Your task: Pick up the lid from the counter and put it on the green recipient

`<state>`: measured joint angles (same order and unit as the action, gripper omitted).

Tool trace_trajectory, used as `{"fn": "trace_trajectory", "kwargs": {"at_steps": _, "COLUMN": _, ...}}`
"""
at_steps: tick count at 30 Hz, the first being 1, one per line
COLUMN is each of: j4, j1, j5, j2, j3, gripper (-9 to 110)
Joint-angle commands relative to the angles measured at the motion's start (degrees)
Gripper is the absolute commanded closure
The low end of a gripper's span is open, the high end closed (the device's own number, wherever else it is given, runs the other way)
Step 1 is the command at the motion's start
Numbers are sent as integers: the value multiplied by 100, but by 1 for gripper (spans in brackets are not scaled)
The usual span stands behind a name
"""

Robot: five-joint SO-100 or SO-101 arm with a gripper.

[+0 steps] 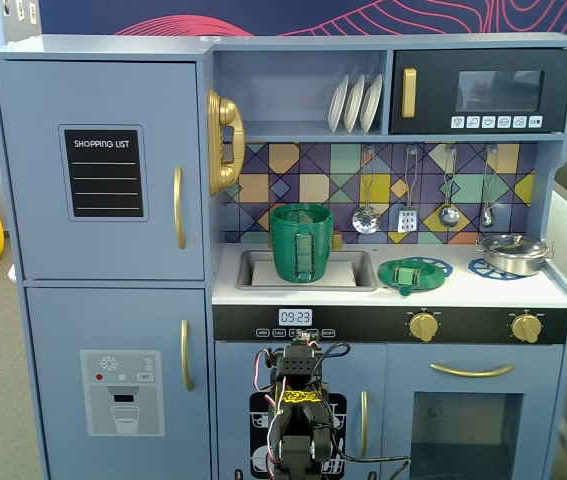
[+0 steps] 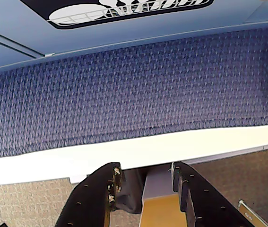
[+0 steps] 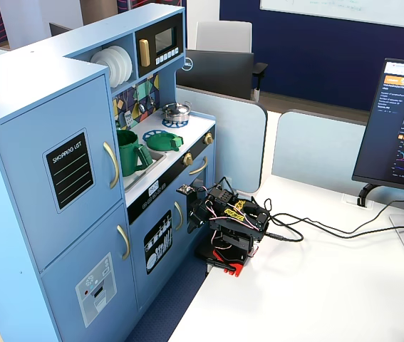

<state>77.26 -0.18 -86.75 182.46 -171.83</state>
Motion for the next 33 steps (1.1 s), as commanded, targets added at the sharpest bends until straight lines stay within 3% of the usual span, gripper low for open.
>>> {"fn": "trace_trajectory", "kwargs": {"at_steps": 1, "j4": 1055, "j1": 510, "j5": -167, "j2": -35, "j3": 9, "gripper": 101}}
{"fn": "trace_trajectory", "kwargs": {"at_steps": 13, "j4": 949, "j1": 677, "j5": -88, "j2": -35, "j3": 18, "gripper": 101}}
{"fn": "trace_trajectory", "kwargs": {"at_steps": 21, "j4": -1230, "j1": 1942, "j5": -782, "j2": -729, "j3": 1397, "gripper": 98}}
{"fn": "trace_trajectory", "kwargs": {"at_steps": 26, "j4": -2936, "j1": 2769, "j5": -598, "j2": -1608, "j3": 2733, "gripper": 90}}
{"fn": "trace_trajectory", "kwargs": {"at_steps": 33, "j4": -5643, "j1": 3621, "j5": -554, "j2": -2294, "j3": 3076, "gripper": 61}}
